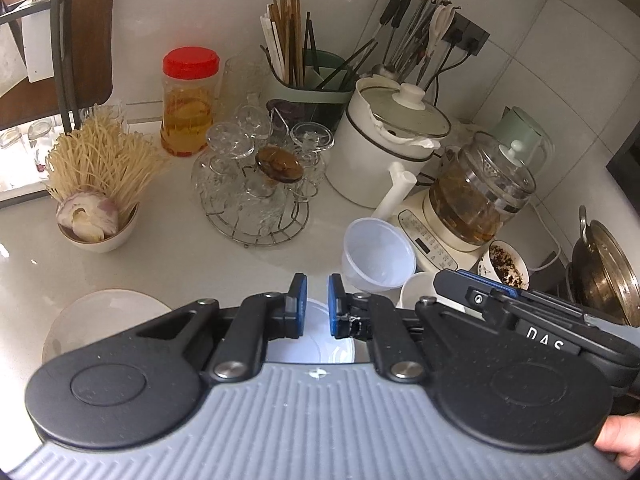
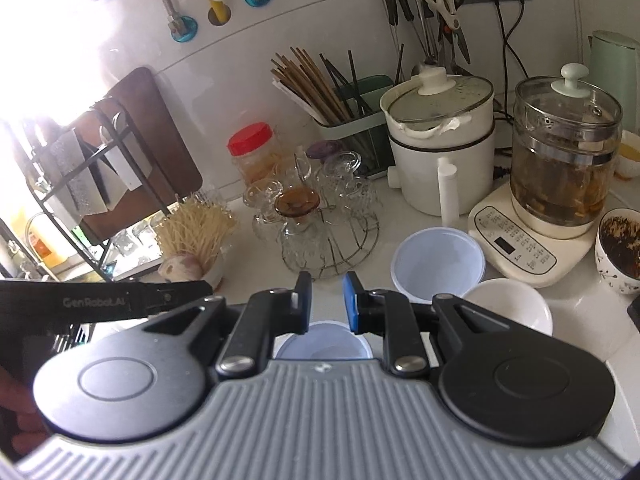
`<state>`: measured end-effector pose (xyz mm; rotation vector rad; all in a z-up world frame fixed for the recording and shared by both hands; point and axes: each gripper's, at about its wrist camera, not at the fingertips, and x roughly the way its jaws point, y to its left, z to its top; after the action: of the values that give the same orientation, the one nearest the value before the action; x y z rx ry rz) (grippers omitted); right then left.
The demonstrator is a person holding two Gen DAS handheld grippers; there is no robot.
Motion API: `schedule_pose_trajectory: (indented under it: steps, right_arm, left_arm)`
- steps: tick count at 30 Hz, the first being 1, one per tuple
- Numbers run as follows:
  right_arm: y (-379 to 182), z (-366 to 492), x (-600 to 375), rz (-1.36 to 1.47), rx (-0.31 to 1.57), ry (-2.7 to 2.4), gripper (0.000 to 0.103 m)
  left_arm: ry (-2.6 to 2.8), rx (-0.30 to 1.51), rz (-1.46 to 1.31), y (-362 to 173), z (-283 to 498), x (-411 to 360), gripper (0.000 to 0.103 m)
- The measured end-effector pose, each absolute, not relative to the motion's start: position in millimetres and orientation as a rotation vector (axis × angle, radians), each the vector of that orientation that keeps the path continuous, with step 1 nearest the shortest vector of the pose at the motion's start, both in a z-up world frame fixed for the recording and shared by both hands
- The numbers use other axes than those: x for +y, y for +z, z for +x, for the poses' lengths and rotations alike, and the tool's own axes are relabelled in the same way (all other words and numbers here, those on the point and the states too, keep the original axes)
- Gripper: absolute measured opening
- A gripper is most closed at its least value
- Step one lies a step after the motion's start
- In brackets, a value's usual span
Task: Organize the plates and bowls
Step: 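Lower the plastic bowl onto the counter and open both grippers, then move both open grippers to the other white plastic bowl by the kettle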
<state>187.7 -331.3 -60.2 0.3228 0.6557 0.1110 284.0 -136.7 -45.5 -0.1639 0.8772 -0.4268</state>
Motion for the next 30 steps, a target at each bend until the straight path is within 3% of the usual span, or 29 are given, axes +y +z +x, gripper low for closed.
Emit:
schedule_pose_trajectory:
  steps: [5,9,14,15,18,23,25,30]
  right_arm:
    - [-62.5,188.3,-338.4,0.32,0.671,0.13,0.021]
    - [-63.5,187.6,-339.1,0.313,0.672,0.15,0.021]
    - [-65.4,188.9,-336.8,0.332,0.691,0.135,0.022]
    - [-64.3,188.8,-335.6,0.331,0.692,0.125,0.024]
    - [-60.2,186.7,-331.0,0.331,0.673,0.093,0.043]
    - [-53.2,185.7,-319.4,0.341,0.671,0.028,0.051]
    - [-51.4,183.7,-315.9,0.345,0.665,0.003,0.063]
    - [-48.4,182.7,-306.1,0.346,0.667,-0.054,0.064]
  left_arm:
    - [-0.403,0.882,-0.169,-47.0,277.7,-142.5,0.013]
    - [-0.379,0.879,-0.173,-48.9,273.0,-143.0,0.029]
    - [-0.369,0.88,-0.171,-48.5,274.3,-137.7,0.041]
    - [-0.374,0.877,-0.167,-47.4,275.1,-136.1,0.043]
    - [-0.41,0.862,-0.153,-45.2,279.0,-129.7,0.046]
    - [-0.465,0.844,-0.139,-41.4,289.6,-120.1,0.049]
    - [-0.483,0.835,-0.13,-41.0,292.3,-116.9,0.05]
    - [-0.487,0.83,-0.098,-40.8,301.2,-105.0,0.05]
